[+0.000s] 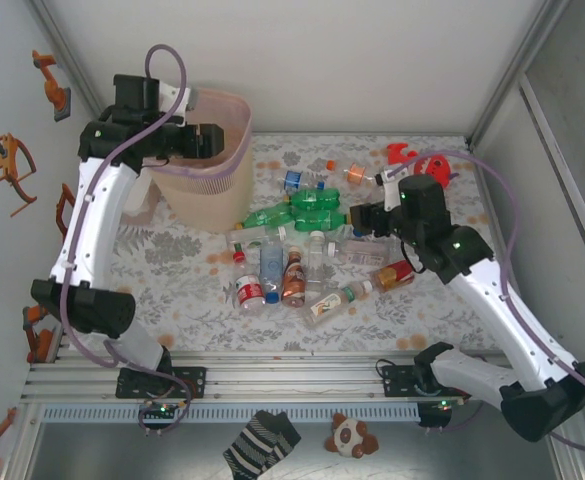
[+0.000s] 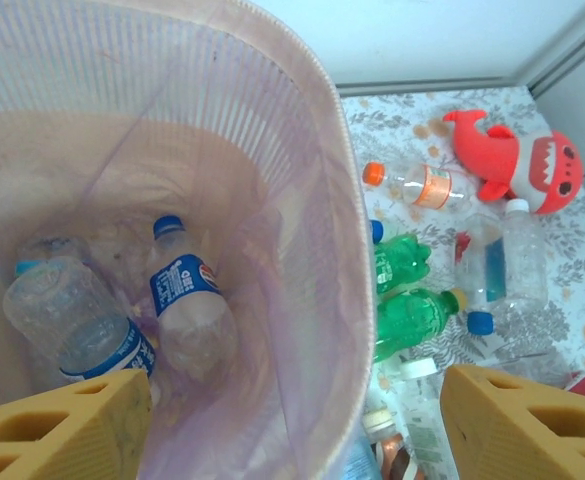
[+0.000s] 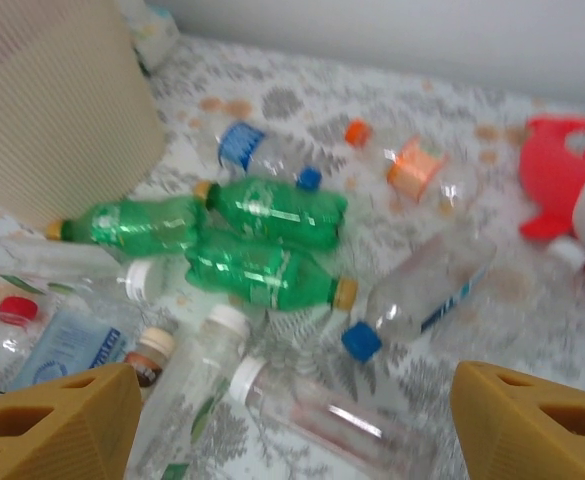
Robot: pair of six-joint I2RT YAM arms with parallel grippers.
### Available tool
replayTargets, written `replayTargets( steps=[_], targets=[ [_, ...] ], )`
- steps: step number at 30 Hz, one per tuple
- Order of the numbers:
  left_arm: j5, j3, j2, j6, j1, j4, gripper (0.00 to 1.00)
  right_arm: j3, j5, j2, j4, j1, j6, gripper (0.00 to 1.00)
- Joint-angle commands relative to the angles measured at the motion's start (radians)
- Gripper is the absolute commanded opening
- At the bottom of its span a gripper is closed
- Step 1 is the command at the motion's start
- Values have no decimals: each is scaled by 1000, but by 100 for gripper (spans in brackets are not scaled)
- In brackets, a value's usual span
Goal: Put the plastic bottles in the bin
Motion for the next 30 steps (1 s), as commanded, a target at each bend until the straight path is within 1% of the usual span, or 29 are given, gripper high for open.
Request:
replayTargets(
  steps=[1, 4, 5, 7, 8, 10, 12, 13, 19, 24, 26, 28, 30],
  targets=[
    [21, -118, -106, -37, 1, 124, 77, -31, 71, 27, -82, -13, 258, 80],
    [18, -227, -189, -52, 1, 199, 77, -51, 106, 61, -157, -13, 502, 80],
    [21, -265, -217, -50, 1, 226, 77, -64, 97, 69, -174, -13, 578, 81],
    [16, -327, -265, -48, 1, 260, 78, -103, 69, 73, -174, -13, 675, 82],
    [10, -357, -289, -47, 1, 273, 78, -126, 74, 71, -177, -13, 736, 82],
    [-6, -399, -322, -47, 1, 287, 79, -163, 122, 62, -209, -13, 872, 82],
    [-12, -434, -348, -45, 3, 294, 81, -189, 178, 67, -285, -13, 1038, 81],
    [-11, -444, -352, -41, 3, 294, 81, -197, 184, 73, -305, -13, 1079, 80],
    [-2, -483, -369, -48, 1, 281, 81, -199, 165, 143, -329, -19, 1186, 78],
    [9, -521, -388, -66, 1, 306, 81, -178, 120, 253, -348, -46, 1213, 70],
    [17, -521, -387, -70, 1, 298, 81, -173, 83, 291, -323, -56, 1202, 68],
    [27, -521, -389, -73, 1, 291, 80, -183, 55, 313, -284, -59, 1205, 68],
    [30, -527, -396, -74, 0, 290, 80, -230, 26, 313, -211, -62, 1232, 70]
  ],
)
